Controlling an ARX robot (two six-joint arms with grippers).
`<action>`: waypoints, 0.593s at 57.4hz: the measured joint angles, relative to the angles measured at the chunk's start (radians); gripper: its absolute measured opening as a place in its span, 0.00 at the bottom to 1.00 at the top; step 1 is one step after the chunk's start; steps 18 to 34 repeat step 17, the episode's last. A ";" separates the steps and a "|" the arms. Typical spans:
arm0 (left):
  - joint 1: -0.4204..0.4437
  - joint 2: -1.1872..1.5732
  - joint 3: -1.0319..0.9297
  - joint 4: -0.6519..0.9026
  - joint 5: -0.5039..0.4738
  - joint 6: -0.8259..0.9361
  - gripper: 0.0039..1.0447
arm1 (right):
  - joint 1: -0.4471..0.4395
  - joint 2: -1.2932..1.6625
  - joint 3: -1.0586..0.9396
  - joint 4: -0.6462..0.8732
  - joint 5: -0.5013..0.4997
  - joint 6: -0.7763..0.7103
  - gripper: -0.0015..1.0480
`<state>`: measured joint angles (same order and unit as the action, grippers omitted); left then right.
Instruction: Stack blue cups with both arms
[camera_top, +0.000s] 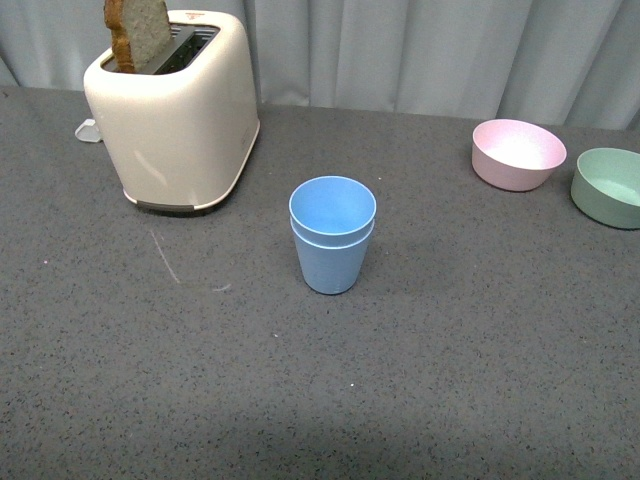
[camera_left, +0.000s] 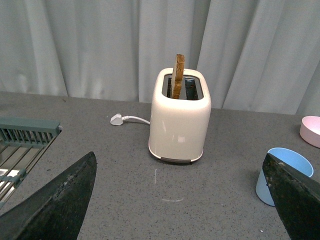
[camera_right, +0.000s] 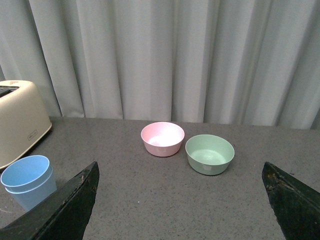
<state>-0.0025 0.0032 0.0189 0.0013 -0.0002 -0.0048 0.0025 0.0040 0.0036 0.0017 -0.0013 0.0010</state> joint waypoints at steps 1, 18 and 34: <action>0.000 0.000 0.000 0.000 0.000 0.000 0.94 | 0.000 0.000 0.000 0.000 0.000 0.000 0.91; 0.000 0.000 0.000 0.000 0.000 0.000 0.94 | 0.000 0.000 0.000 0.000 0.000 0.000 0.91; 0.000 0.000 0.000 0.000 0.000 0.000 0.94 | 0.000 0.000 0.000 0.000 0.000 0.000 0.91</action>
